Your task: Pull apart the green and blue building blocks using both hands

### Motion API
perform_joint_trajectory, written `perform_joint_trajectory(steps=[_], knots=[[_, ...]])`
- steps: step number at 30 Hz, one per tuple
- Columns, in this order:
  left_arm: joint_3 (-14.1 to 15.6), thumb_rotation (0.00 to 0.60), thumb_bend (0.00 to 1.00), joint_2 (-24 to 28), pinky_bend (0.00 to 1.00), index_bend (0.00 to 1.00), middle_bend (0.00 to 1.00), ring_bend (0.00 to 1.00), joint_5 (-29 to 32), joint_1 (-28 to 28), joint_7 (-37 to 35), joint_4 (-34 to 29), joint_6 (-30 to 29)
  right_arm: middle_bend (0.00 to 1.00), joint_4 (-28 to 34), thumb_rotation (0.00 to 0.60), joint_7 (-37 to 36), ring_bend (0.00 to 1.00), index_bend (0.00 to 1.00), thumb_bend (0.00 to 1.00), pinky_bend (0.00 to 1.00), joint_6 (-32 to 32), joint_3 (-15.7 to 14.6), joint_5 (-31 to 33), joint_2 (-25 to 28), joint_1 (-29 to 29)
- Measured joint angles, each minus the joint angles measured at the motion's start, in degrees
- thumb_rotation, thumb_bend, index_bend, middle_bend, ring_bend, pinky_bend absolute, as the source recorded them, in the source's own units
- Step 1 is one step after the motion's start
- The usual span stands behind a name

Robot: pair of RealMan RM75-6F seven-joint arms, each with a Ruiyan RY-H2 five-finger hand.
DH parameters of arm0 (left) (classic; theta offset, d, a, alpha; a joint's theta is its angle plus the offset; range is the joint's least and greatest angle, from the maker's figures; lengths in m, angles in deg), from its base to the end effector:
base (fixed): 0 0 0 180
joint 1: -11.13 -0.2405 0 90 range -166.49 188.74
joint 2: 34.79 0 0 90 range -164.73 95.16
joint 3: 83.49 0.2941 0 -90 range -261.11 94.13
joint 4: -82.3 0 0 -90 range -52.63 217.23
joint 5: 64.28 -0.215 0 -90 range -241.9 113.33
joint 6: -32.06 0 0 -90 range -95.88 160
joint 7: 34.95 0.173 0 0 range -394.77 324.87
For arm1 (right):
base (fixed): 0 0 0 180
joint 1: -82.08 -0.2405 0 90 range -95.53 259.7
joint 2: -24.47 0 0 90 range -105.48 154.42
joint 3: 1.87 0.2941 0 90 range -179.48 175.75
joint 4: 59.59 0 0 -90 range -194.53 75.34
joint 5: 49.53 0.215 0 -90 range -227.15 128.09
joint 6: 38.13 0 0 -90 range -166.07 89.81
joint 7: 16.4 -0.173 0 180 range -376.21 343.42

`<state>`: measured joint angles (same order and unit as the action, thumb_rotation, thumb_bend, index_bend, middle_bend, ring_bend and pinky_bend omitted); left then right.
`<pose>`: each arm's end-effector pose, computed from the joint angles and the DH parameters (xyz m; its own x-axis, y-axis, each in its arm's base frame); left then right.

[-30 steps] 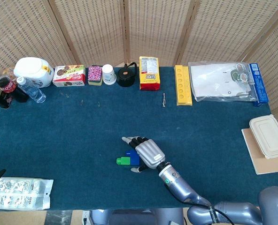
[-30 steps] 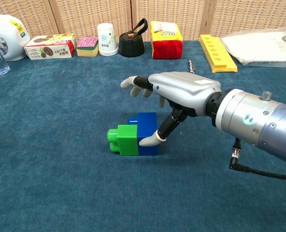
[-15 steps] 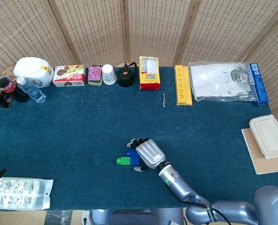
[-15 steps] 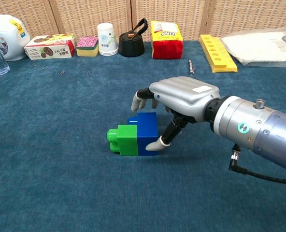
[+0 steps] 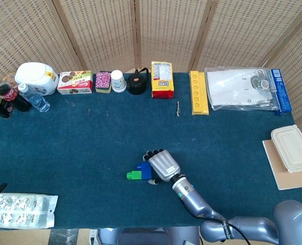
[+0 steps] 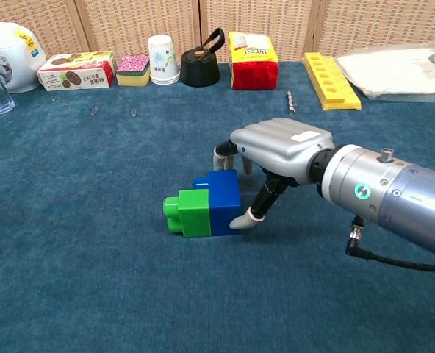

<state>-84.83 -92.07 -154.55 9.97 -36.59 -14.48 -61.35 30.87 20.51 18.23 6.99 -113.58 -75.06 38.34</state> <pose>-0.3376 0.1706 0.2185 0.4112 -0.0741 0.9085 0.9113 0.0086 -0.4117 -0.0966 -0.3360 -0.1019 0.5321 -0.2524 0.8082 -0.7633 -0.5560 0.3289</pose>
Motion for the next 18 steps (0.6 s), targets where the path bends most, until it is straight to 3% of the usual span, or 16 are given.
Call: perform_joint_trajectory(steps=[18], knots=[[0.00,0.600,0.17,0.17,0.16,0.25,0.18,0.07,-0.42,0.06,-0.18,0.24,-0.12,0.54,0.94,0.443,-0.72,0.63,0.56,0.21,0.57,-0.60,2.34,4.79,-0.12,-1.98]])
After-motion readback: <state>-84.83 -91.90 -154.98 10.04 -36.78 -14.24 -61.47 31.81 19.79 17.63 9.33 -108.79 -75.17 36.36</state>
